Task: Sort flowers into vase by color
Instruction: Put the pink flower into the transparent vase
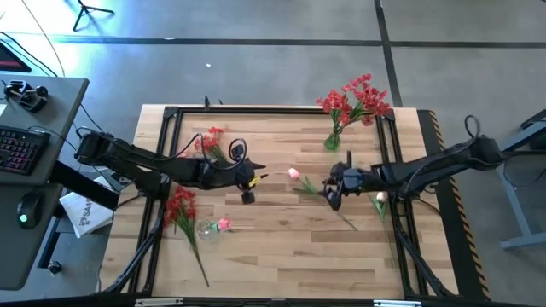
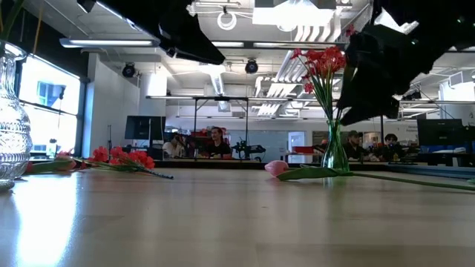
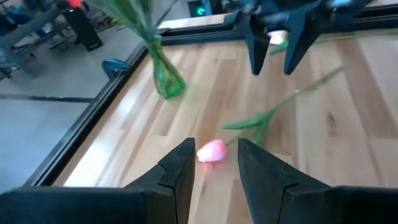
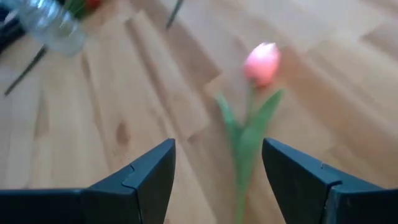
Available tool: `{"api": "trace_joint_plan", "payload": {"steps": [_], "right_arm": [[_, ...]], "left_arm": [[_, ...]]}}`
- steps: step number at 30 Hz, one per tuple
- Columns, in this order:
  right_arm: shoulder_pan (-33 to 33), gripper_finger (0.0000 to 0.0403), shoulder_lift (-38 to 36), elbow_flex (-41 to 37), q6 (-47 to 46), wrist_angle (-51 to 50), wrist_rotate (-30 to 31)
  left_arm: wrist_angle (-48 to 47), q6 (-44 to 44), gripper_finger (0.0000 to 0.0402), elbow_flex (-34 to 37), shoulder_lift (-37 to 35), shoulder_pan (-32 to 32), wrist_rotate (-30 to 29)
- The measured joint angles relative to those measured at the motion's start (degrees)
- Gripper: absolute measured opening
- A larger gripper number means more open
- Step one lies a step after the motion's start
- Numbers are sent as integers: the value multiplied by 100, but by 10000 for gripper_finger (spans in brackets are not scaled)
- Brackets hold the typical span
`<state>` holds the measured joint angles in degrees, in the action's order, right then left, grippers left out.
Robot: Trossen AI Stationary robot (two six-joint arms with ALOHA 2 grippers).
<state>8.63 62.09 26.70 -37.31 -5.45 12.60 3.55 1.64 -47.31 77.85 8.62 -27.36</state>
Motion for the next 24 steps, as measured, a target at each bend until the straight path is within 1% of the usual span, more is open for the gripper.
{"api": "trace_joint_plan", "payload": {"steps": [3,5,7,9,12,14,15,17,20,22,24], "right_arm": [[273,236,477,-61,27,48,118],[372,236,853,12,27,48,184],[383,236,1262,167,78,94,259],[337,236,1673,336,235,122,300],[213,236,2212,592,588,17,143],[102,230,2494,793,758,-166,83],[39,224,2606,888,782,-263,78],[-93,206,2795,1054,874,-542,48],[-246,168,2948,1207,1054,-745,4],[-314,140,2978,1228,1204,-755,-44],[-333,112,2919,1221,1398,-710,-89]], "left_arm": [[-342,0,110,-2,-295,204,-24],[-753,-83,110,-2,-535,370,-30],[-1259,-346,110,-2,-825,550,-38],[-1894,-865,110,-7,-1103,754,-42],[-3056,-1930,110,-7,-1409,1119,-68],[-3580,-2579,110,-7,-1506,1407,-295],[-3777,-2834,110,-1,-1517,1547,-505],[-3792,-3126,110,113,-1499,1801,-1026],[-3657,-3195,110,423,-1457,2034,-1646],[-3619,-3290,110,588,-1434,2061,-1853],[-3611,-3447,110,742,-1436,2053,-1926]]}}
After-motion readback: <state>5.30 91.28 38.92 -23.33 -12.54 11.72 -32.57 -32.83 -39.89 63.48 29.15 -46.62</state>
